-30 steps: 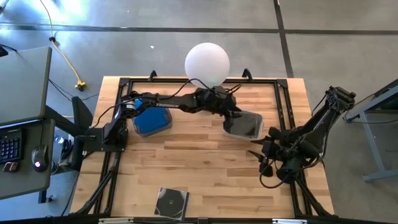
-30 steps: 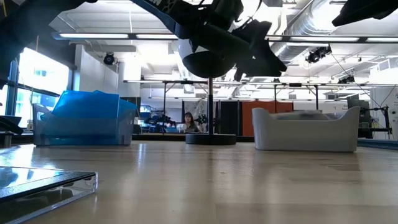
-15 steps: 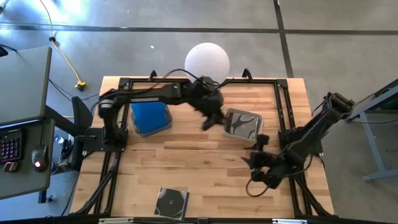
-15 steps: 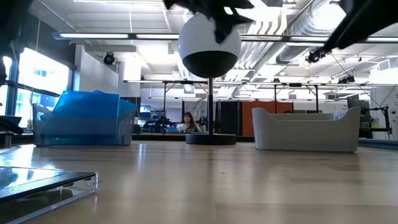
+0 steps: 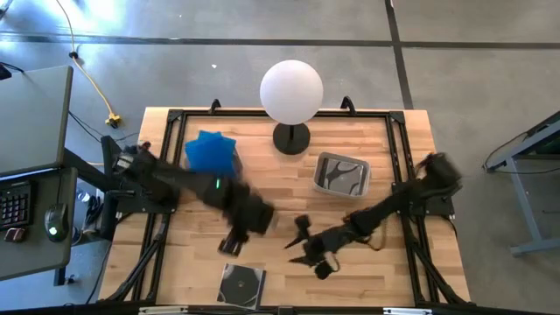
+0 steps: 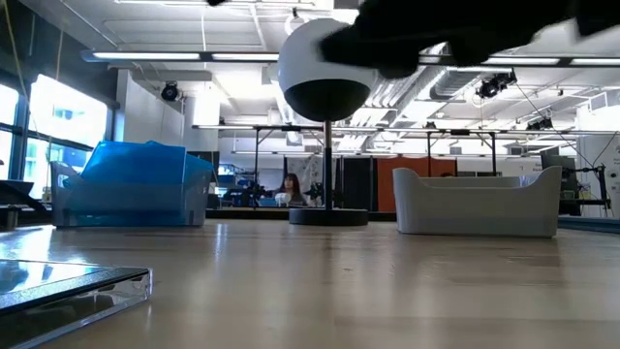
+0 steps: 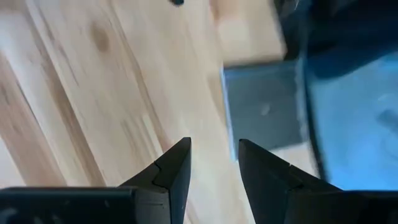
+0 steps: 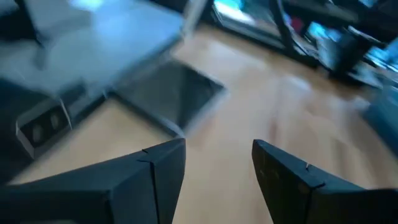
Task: Pick & place jewel cases by type
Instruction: Put the black cd case into the gray bin
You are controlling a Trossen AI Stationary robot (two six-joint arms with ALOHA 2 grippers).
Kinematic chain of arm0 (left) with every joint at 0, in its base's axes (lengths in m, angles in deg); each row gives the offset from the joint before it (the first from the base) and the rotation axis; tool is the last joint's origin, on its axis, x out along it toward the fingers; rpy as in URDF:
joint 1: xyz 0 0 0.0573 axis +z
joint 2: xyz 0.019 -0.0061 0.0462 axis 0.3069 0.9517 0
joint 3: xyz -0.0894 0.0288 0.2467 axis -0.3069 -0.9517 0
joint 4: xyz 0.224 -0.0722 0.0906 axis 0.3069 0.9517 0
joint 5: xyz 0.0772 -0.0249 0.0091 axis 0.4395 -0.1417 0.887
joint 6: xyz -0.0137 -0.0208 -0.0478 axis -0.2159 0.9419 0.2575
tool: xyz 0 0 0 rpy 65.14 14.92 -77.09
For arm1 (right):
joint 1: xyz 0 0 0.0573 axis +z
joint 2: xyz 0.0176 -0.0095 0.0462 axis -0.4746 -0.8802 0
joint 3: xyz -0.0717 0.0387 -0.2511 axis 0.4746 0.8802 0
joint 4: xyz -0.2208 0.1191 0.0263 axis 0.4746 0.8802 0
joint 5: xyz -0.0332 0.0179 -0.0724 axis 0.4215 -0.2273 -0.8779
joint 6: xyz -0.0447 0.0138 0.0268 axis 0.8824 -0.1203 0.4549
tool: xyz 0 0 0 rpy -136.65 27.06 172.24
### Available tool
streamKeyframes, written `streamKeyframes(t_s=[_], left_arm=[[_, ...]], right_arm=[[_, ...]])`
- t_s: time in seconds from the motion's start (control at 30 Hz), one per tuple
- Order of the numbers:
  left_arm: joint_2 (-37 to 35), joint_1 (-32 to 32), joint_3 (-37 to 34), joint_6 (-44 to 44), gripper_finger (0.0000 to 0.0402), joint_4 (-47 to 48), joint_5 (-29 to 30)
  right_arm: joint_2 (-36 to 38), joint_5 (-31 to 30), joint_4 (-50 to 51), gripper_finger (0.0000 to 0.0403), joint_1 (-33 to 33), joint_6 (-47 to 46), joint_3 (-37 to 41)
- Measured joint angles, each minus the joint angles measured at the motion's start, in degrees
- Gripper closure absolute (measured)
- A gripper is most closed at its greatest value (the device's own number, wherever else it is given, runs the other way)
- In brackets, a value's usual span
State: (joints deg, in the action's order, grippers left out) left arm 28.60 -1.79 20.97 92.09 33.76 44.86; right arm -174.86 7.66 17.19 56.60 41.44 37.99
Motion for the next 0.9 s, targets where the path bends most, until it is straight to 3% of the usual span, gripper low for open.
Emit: streamKeyframes(t_s=[0.07, 0.17, 0.47, 0.67, 0.9], left_arm=[[0.3, -4.8, -1.3, 2.2, 0.0270, 0.7, 5.6], [0.0, -10.4, -2.5, 9.7, 0.0270, 0.4, 13.6], [0.7, -24.4, -3.9, 37.6, 0.0270, 1.5, 26.6], [1.5, -32.7, -8.8, 52.3, 0.0270, 0.6, 34.5], [1.5, -36.3, -16.0, 61.9, 0.0270, -4.0, 40.4]], right_arm=[[-5.6, 5.6, -6.7, 0.0222, -1.6, -0.1, -2.1], [-12.8, 11.4, -7.8, 0.0222, -3.1, -0.6, -8.5], [-25.9, 18.7, 15.2, 0.0222, -5.1, 0.4, -32.9], [-29.7, 13.9, 28.9, 0.0222, -5.6, 2.8, -40.1], [-27.5, -1.7, 46.2, 0.0222, -7.0, 1.1, -40.8]])
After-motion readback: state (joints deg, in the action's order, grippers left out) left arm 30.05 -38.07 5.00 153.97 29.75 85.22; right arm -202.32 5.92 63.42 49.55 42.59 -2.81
